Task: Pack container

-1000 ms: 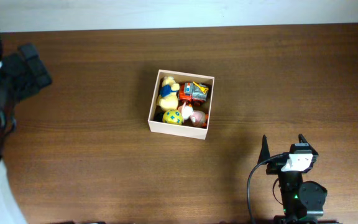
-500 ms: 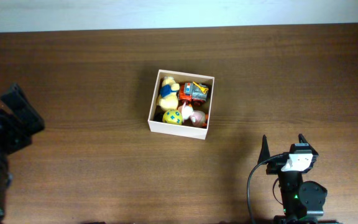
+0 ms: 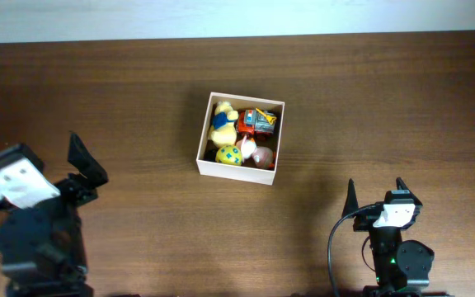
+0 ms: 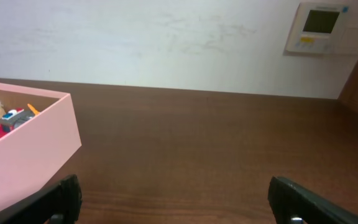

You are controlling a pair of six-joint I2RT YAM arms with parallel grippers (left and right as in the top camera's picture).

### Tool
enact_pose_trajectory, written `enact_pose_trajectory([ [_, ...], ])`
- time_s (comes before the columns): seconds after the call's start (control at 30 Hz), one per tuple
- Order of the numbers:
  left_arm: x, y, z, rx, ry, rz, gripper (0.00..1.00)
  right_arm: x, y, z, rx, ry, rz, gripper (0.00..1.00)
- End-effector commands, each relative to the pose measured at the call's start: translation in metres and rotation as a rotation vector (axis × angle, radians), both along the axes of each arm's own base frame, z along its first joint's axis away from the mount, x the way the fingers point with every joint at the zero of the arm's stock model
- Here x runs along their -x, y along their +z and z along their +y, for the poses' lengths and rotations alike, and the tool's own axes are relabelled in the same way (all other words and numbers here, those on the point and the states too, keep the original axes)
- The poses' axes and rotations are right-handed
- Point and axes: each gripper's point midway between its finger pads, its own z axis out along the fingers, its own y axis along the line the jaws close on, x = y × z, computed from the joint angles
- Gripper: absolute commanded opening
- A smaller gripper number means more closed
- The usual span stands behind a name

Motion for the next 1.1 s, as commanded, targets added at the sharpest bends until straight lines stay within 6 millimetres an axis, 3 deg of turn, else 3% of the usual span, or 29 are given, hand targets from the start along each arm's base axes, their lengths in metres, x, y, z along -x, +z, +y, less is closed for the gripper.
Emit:
enact_pose_trajectory([
  [0.0, -0.004, -0.032, -0.003, 0.003, -0.018, -0.025, 0.99, 0.0, -0.001, 0.001, -0.002, 0.007, -0.002, 0.99],
  [0.4, -0.008, -0.104, -0.005, -0.004, -0.033, -0.14, 0.99, 0.0, -0.001, 0.001, -0.002, 0.007, -0.002, 0.99],
  [0.73, 0.01, -0.129, -0.006, -0.011, -0.033, -0.219, 0.99, 0.0, -0.001, 0.001, -0.002, 0.008, -0.002, 0.99],
  [1.07, 0.011, -0.153, -0.007, -0.01, -0.033, -0.209, 0.99, 0.0, -0.001, 0.001, -0.002, 0.008, -0.002, 0.99],
])
